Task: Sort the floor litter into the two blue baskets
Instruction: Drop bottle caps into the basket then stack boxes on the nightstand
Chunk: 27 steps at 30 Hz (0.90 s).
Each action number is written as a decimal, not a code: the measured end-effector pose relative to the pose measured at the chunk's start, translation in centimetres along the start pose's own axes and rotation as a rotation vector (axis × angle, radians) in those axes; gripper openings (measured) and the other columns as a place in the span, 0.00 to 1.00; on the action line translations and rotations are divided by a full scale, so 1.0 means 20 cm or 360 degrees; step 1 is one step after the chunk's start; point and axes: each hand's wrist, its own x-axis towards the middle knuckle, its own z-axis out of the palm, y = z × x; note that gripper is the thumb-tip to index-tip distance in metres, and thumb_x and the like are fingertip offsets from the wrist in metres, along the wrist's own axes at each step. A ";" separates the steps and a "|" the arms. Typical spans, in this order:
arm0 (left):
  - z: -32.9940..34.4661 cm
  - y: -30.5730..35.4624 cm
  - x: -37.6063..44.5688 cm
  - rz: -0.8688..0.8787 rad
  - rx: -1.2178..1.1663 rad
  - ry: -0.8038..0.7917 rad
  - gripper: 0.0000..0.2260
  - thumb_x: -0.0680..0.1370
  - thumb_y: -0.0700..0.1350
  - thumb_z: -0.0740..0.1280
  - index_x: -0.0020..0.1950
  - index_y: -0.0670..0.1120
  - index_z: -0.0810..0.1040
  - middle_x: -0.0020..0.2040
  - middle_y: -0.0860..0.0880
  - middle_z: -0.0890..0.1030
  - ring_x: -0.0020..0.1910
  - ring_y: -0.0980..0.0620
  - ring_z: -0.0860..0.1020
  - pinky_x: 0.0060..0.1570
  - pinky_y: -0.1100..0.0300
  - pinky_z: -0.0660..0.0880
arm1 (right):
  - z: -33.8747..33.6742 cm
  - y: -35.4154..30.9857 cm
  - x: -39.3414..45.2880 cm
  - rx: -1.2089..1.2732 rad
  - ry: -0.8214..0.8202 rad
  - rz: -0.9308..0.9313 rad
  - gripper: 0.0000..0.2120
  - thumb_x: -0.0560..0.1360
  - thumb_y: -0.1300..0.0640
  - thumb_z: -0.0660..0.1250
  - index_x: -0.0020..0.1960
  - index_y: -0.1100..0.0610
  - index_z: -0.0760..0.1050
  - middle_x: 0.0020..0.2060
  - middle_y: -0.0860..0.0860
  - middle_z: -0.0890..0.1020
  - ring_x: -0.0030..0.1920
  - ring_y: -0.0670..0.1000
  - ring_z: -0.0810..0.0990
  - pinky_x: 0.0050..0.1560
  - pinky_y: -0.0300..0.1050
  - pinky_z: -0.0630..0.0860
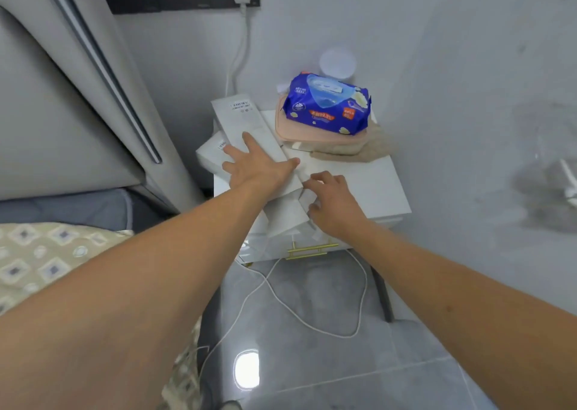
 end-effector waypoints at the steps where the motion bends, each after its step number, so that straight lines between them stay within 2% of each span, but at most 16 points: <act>1: 0.01 -0.01 0.01 -0.0004 -0.0011 0.0022 0.53 0.70 0.69 0.72 0.82 0.54 0.43 0.81 0.41 0.46 0.77 0.34 0.57 0.68 0.41 0.68 | 0.02 0.00 0.01 -0.0001 0.0019 -0.0019 0.21 0.76 0.61 0.67 0.68 0.50 0.74 0.72 0.52 0.69 0.71 0.60 0.63 0.64 0.58 0.72; 4: 0.00 -0.04 0.02 0.0029 -0.0061 0.0070 0.51 0.69 0.64 0.73 0.82 0.53 0.46 0.79 0.40 0.51 0.74 0.34 0.60 0.63 0.43 0.70 | 0.08 0.00 0.04 -0.0016 0.0148 -0.0039 0.21 0.74 0.53 0.71 0.66 0.47 0.76 0.73 0.52 0.69 0.72 0.59 0.63 0.64 0.59 0.72; 7: -0.05 -0.11 -0.02 0.0069 -0.0050 0.0173 0.45 0.68 0.65 0.72 0.78 0.52 0.54 0.73 0.41 0.58 0.69 0.34 0.65 0.53 0.45 0.71 | 0.09 -0.05 0.06 -0.0035 0.0104 -0.0028 0.32 0.70 0.43 0.74 0.73 0.44 0.71 0.75 0.53 0.65 0.74 0.59 0.61 0.71 0.60 0.66; 10: -0.15 -0.23 -0.11 0.0157 -0.0013 0.0227 0.42 0.67 0.66 0.70 0.75 0.54 0.58 0.69 0.42 0.61 0.64 0.34 0.68 0.53 0.46 0.70 | 0.11 -0.12 0.11 -0.0217 -0.0007 0.0018 0.41 0.67 0.37 0.76 0.76 0.42 0.64 0.77 0.54 0.61 0.74 0.60 0.61 0.75 0.59 0.59; 14: -0.25 -0.40 -0.25 0.0244 0.0042 0.0182 0.39 0.68 0.65 0.69 0.75 0.57 0.58 0.67 0.45 0.61 0.64 0.36 0.70 0.53 0.45 0.71 | 0.15 -0.19 0.13 -0.0423 0.0042 0.0043 0.41 0.68 0.45 0.76 0.76 0.42 0.62 0.68 0.55 0.65 0.62 0.62 0.69 0.60 0.54 0.69; 17: -0.27 -0.48 -0.34 0.0245 0.0034 0.0164 0.37 0.69 0.63 0.70 0.74 0.59 0.58 0.68 0.47 0.61 0.65 0.38 0.70 0.54 0.45 0.72 | 0.16 -0.21 0.07 -0.0396 0.0061 0.0070 0.41 0.67 0.46 0.75 0.75 0.42 0.61 0.64 0.55 0.65 0.57 0.60 0.68 0.54 0.52 0.70; 20: -0.27 -0.53 -0.41 0.0230 0.0008 0.0167 0.37 0.68 0.63 0.70 0.74 0.60 0.58 0.69 0.47 0.61 0.66 0.38 0.69 0.56 0.44 0.72 | 0.14 -0.20 -0.06 -0.0305 0.0069 0.0119 0.41 0.66 0.44 0.74 0.75 0.42 0.60 0.63 0.55 0.64 0.55 0.59 0.68 0.53 0.51 0.70; 27: -0.30 -0.57 -0.67 0.0359 -0.0022 0.0137 0.38 0.68 0.63 0.70 0.75 0.61 0.57 0.69 0.47 0.61 0.67 0.38 0.69 0.57 0.44 0.73 | 0.10 -0.11 -0.52 -0.0124 0.0039 0.0315 0.41 0.68 0.41 0.72 0.76 0.40 0.58 0.65 0.54 0.64 0.58 0.60 0.69 0.58 0.54 0.74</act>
